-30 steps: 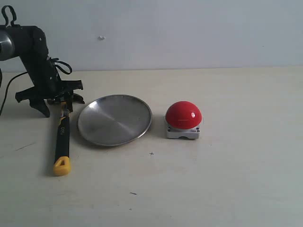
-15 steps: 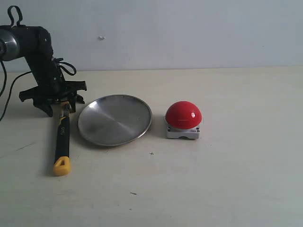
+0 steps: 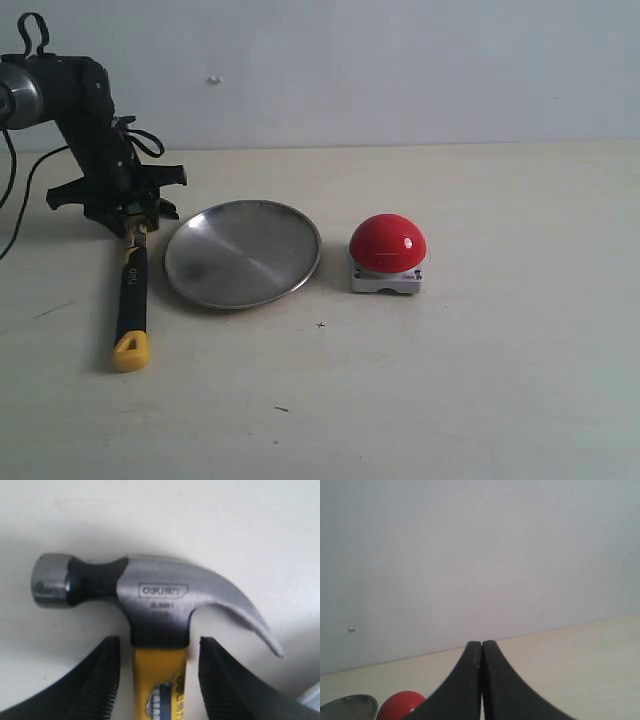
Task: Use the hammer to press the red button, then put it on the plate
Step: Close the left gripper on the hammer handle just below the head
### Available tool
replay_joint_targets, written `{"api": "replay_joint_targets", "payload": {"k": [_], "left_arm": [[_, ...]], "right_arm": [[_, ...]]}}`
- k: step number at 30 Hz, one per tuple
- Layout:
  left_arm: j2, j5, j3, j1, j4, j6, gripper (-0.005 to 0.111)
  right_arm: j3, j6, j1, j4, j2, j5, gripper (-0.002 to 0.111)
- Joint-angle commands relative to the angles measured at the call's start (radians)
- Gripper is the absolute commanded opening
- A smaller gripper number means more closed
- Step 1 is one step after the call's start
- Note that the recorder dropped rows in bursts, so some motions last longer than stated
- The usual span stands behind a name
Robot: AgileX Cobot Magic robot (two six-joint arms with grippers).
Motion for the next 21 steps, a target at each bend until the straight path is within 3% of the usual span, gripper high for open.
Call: {"api": "replay_joint_targets", "payload": {"k": [1, 12, 21], "left_arm": [[-0.001, -0.029, -0.007, -0.006, -0.034, 0.002, 0.048], [-0.001, 0.075, -0.007, -0.001, -0.03, 0.009, 0.048], [-0.001, 0.051, -0.007, -0.001, -0.03, 0.022, 0.048]], "right_arm": [[0.005, -0.004, 0.004, -0.006, -0.006, 0.002, 0.0], [0.005, -0.004, 0.004, -0.006, -0.006, 0.002, 0.0], [0.005, -0.004, 0.004, -0.006, -0.006, 0.002, 0.0]]}}
